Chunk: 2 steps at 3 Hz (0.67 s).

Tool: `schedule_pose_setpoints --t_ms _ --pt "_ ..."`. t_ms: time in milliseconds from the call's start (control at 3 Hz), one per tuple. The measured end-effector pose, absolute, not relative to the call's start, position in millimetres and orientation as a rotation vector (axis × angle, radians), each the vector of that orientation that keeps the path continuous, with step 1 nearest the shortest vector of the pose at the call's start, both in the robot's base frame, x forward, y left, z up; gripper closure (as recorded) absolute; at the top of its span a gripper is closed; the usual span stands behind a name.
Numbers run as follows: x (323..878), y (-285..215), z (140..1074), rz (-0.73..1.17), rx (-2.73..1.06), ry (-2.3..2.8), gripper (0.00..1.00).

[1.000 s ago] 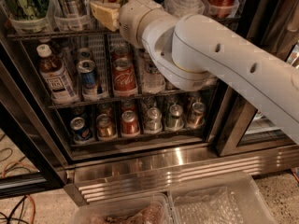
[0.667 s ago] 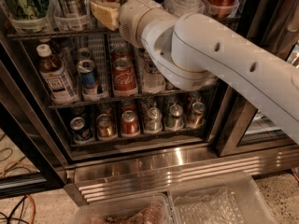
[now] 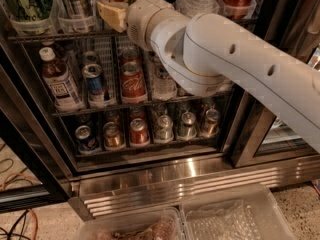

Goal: Pick 7up can from top shelf of fridge

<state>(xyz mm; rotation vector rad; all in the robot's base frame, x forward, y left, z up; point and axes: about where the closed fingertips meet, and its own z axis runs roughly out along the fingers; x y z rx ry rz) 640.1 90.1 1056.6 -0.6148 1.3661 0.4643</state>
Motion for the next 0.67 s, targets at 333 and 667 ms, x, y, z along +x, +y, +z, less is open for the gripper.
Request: schedule_pose_setpoints --t_ms 333,667 --pt "637.5 88.7 1064.4 0.46 -0.62 1.35 1.0" --pt "634.4 86.6 1072.9 0.452 -0.626 1.331 1.0"
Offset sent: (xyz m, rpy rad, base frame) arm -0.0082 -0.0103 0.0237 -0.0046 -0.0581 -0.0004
